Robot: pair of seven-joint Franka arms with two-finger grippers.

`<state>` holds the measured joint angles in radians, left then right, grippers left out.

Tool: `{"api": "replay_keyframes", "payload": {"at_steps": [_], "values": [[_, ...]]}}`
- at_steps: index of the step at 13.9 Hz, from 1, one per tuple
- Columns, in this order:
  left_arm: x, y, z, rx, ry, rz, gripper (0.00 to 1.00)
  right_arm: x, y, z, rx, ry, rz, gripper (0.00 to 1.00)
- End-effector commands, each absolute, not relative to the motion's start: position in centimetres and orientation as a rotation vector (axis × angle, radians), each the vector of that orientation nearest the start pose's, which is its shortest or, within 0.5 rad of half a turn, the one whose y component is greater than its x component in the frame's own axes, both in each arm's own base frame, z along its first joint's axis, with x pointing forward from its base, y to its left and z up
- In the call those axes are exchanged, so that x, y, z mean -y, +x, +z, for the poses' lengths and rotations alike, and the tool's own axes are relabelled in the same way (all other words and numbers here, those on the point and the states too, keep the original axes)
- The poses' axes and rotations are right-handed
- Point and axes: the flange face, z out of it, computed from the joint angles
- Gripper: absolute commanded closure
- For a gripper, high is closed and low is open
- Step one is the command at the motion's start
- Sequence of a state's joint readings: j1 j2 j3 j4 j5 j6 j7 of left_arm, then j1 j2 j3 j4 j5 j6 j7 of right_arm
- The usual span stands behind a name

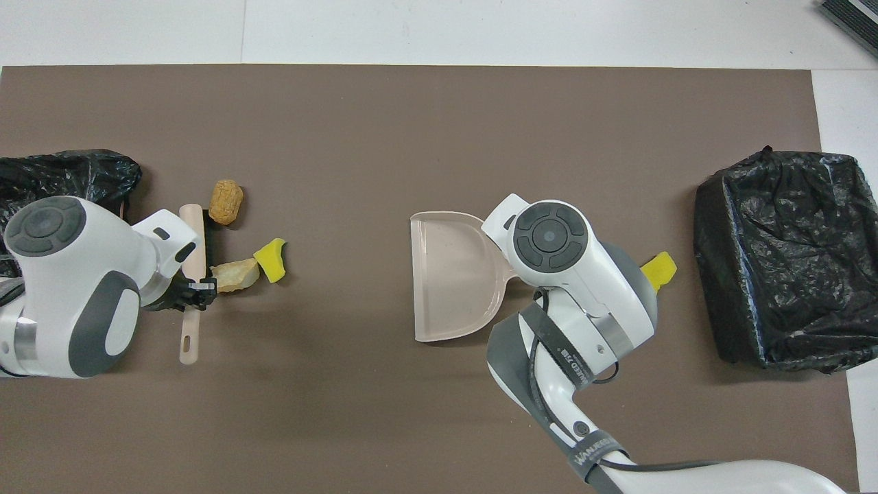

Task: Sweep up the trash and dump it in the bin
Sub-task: 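Set the dustpan down centrally while the left gripper brings the brush to bread, then sweep bread and sponge pieces into the dustpan with the left gripper's brush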

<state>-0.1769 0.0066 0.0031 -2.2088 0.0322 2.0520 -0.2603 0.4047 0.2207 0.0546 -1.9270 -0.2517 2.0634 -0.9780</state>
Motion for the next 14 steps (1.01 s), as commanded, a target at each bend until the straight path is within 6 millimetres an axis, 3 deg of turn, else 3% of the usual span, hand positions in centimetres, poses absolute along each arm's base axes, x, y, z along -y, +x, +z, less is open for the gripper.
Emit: {"api": "replay_keyframes", "payload": {"at_steps": [1, 4, 8, 14], "values": [[12.4, 48.8, 36.7, 0.146, -3.11, 0.205, 1.0, -26.6, 53.5, 36.2, 2.323, -2.38, 0.202, 1.0], [17.2, 48.0, 35.5, 0.176, -3.132, 0.185, 1.0, -26.6, 53.5, 36.2, 2.318, -2.386, 0.199, 1.0], [24.1, 45.9, 36.1, 0.182, -3.245, 0.181, 1.0, -27.4, 53.3, 35.6, 2.303, -2.401, 0.191, 1.0], [31.2, 42.9, 37.5, 0.136, -3.348, 0.15, 1.0, -27.4, 53.3, 35.6, 2.303, -2.401, 0.191, 1.0]]}}
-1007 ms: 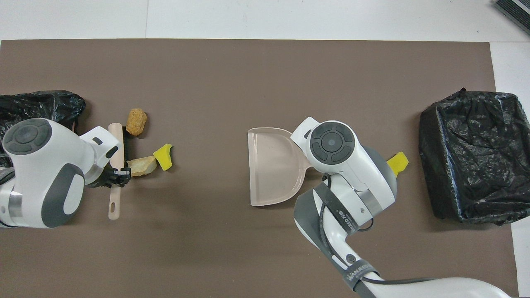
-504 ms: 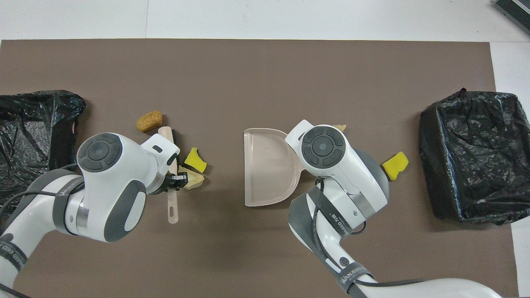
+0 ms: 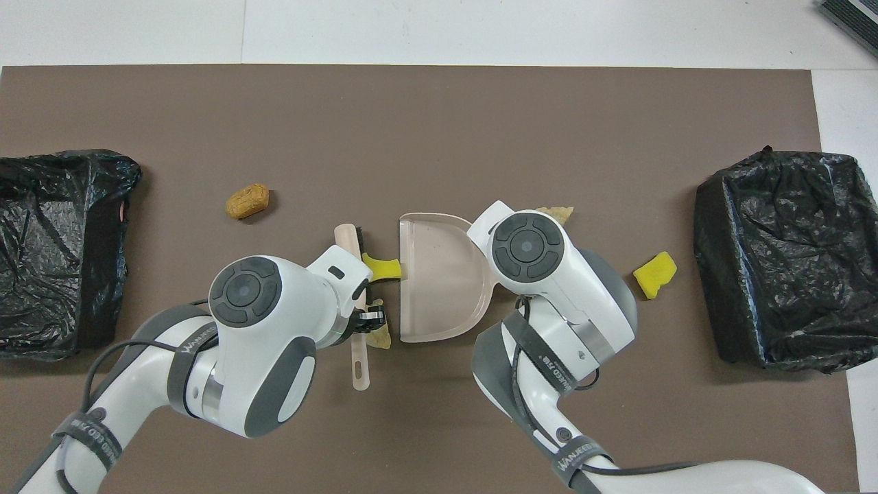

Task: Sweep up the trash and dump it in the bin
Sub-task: 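Sweep bread and sponge pieces into the dustpan with the left gripper's brush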

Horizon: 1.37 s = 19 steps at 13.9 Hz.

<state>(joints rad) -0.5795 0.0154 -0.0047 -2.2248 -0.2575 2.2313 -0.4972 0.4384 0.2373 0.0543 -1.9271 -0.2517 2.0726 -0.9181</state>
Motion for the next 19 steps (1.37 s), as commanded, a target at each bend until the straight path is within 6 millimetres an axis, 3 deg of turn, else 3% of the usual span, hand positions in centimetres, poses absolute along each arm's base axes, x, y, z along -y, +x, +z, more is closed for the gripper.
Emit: {"api": "replay_keyframes", "payload": {"at_steps": [1, 3, 4, 7, 9, 11, 13, 15, 18, 19], "values": [[32.1, 43.0, 38.1, 0.186, -3.369, 0.126, 1.0, -27.4, 53.3, 35.6, 2.303, -2.401, 0.191, 1.0], [33.5, 44.3, 40.0, 0.326, -3.391, 0.087, 1.0, -27.4, 53.3, 35.6, 2.303, -2.401, 0.191, 1.0], [33.2, 44.9, 41.4, 0.379, -3.398, 0.076, 1.0, -27.4, 53.3, 35.6, 2.303, -2.401, 0.191, 1.0], [29.1, 45.5, 45.2, 0.459, -3.364, 0.164, 1.0, -27.3, 53.3, 35.6, 2.303, -2.401, 0.194, 1.0], [26.8, 43.9, 45.1, 0.444, -3.251, 0.408, 1.0, -27.3, 53.3, 35.5, 2.301, -2.401, 0.196, 1.0], [25.1, 42.3, 44.6, 0.556, -3.158, 0.521, 1.0, -27.3, 53.3, 35.5, 2.303, -2.401, 0.196, 1.0], [24.9, 39.3, 43.7, 0.611, -3.12, 0.539, 1.0, -27.3, 53.2, 35.6, 2.301, -2.401, 0.196, 1.0], [26.5, 35.8, 41.1, 0.583, -3.081, 0.558, 1.0, -27.3, 53.2, 35.6, 2.301, -2.401, 0.196, 1.0], [29.4, 33.7, 38.8, 0.618, -3.116, 0.457, 1.0, -27.3, 53.2, 35.6, 2.301, -2.401, 0.196, 1.0], [30.1, 33.8, 38.3, 0.618, -3.134, 0.439, 1.0, -27.3, 53.2, 35.6, 2.301, -2.401, 0.196, 1.0]]}}
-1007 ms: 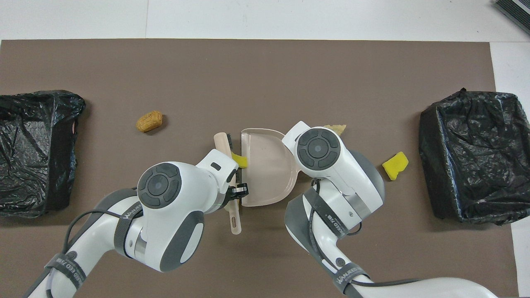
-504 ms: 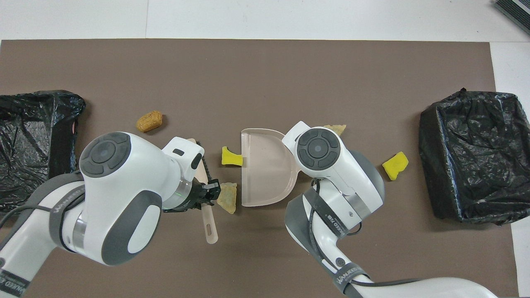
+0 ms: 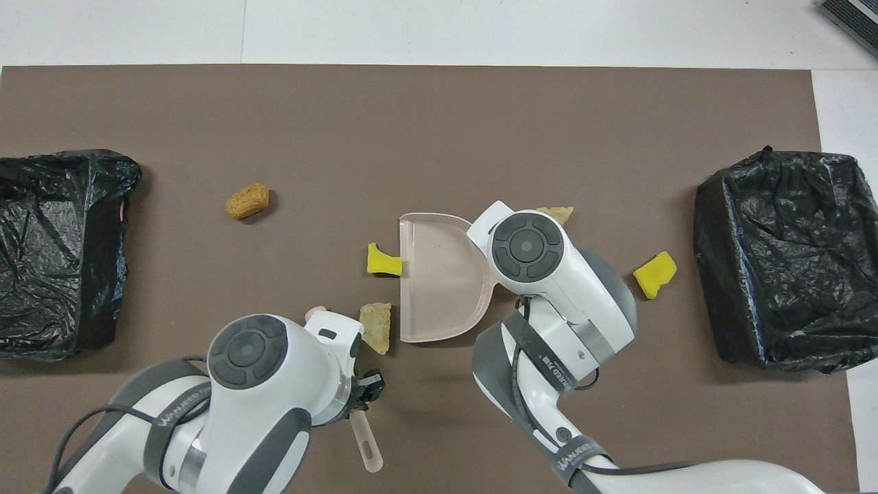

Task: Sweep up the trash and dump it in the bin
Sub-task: 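Sweep bread and sponge pieces into the dustpan with the left gripper's brush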

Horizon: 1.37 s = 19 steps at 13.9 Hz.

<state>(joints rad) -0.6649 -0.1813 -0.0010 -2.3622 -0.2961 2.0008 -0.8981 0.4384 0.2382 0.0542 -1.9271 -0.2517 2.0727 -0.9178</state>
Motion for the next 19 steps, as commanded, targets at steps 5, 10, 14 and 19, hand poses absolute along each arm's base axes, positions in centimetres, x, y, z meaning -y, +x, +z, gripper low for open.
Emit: {"api": "replay_keyframes", "payload": {"at_steps": [5, 10, 14, 19], "values": [[33.8, 36.0, 34.9, 0.439, -3.28, 0.223, 1.0, -27.3, 53.2, 35.6, 2.287, -2.415, 0.194, 1.0], [35.7, 39.5, 36.4, 0.161, -3.365, 0.118, 1.0, -27.3, 53.2, 35.6, 2.285, -2.417, 0.194, 1.0], [35.8, 39.0, 37.0, -0.148, -3.347, 0.14, 1.0, -27.3, 53.2, 35.6, 2.285, -2.417, 0.194, 1.0], [31.2, 42.3, 42.5, 0.02, -3.278, 0.327, 1.0, -27.3, 53.2, 35.6, 2.285, -2.417, 0.196, 1.0]]}}
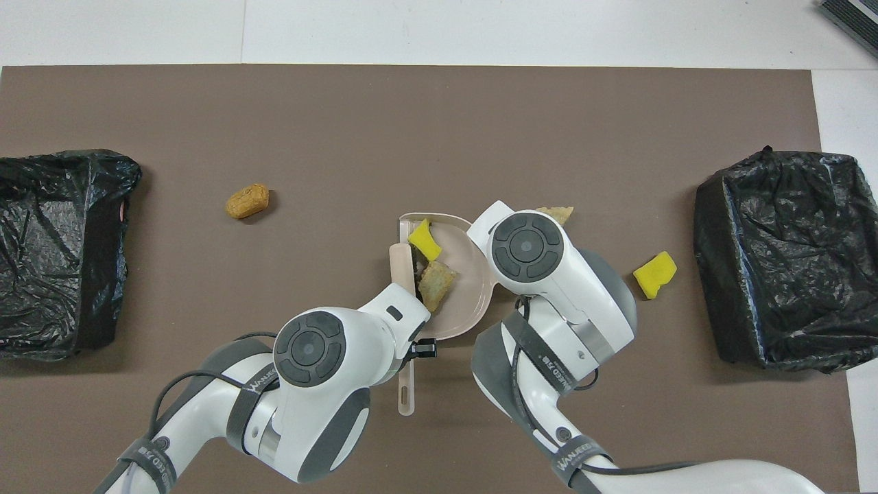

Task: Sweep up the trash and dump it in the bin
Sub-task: 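Sweep bread and sponge pieces into the dustpan with the left gripper's brush, then sweep the remaining bread chunk into the dustpan with the left gripper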

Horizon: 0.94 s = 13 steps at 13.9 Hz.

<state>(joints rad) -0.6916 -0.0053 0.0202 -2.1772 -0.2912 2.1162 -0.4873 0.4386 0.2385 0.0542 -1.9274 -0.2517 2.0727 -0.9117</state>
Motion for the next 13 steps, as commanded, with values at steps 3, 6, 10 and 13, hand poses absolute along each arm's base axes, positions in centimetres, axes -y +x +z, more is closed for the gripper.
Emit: {"api": "replay_keyframes", "payload": {"at_steps": [3, 6, 10, 13], "values": [[26.4, 46.2, 46.4, 0.023, -3.167, 0.178, 1.0, -27.3, 53.2, 35.6, 2.285, -2.417, 0.196, 1.0], [21.3, 50.4, 46.3, -0.006, -3.07, 0.06, 1.0, -27.3, 53.2, 35.6, 2.283, -2.417, 0.196, 1.0], [10.4, 58.0, 44.7, -0.098, -3.051, 0.024, 1.0, -27.3, 53.2, 35.6, 2.279, -2.423, 0.196, 1.0], [6.3, 61.0, 41.2, -0.105, -3.05, -0.075, 1.0, -27.3, 53.2, 35.6, 2.277, -2.423, 0.195, 1.0]]}}
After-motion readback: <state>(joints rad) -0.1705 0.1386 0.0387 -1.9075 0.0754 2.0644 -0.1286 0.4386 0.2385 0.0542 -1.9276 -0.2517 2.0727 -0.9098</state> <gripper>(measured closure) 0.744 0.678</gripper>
